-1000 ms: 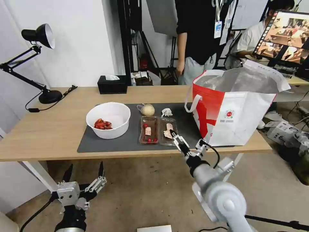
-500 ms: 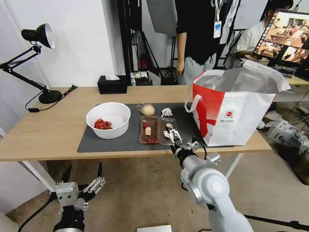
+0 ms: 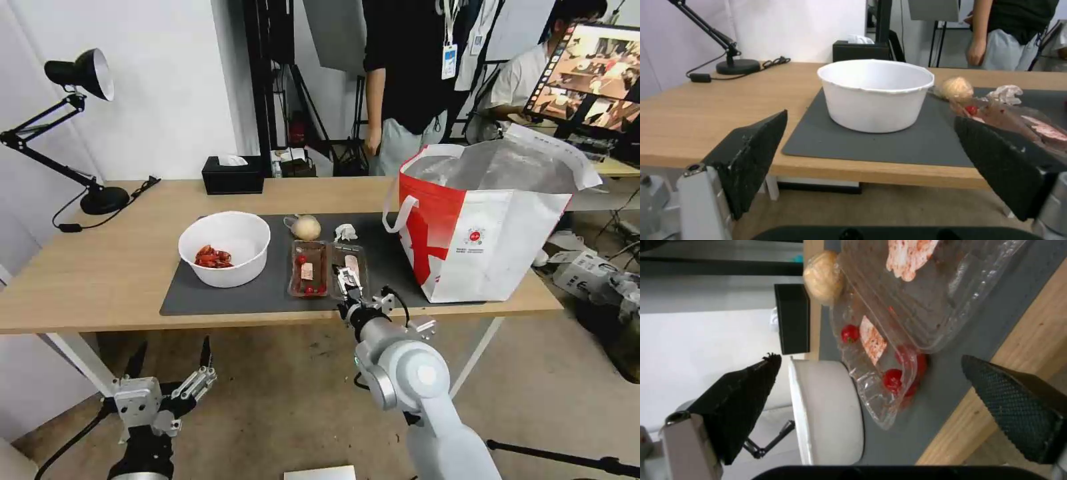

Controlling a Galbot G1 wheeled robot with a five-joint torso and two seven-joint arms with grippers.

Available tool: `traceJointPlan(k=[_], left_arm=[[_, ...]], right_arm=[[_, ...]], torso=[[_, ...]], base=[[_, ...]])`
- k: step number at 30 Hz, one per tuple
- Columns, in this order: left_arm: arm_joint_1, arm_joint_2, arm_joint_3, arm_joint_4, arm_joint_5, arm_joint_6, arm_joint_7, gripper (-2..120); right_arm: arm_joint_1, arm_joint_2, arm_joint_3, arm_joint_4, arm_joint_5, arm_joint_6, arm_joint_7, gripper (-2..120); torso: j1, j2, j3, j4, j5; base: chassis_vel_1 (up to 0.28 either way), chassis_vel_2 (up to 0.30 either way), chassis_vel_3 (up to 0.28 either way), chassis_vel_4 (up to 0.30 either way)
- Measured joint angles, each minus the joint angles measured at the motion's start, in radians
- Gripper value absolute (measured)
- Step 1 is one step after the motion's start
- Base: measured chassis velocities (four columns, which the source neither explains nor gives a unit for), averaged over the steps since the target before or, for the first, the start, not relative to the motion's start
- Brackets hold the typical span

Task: Pick up the trash from the table and place it into the takeout bag.

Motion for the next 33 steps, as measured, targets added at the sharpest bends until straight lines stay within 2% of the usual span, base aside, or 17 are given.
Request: traceJointPlan(k=[33], left_arm=[[-0.004, -0.011, 0.009, 0.000, 0.000, 0.005, 0.000, 100]], right_arm=[[0.036, 0.045, 0.027, -0.072, -0.008, 0.006, -0.001, 100]], torso=[[0.000, 0.000, 0.000, 0.0000, 0.0000]], base=[[0.000, 0.000, 0.000, 0.000]])
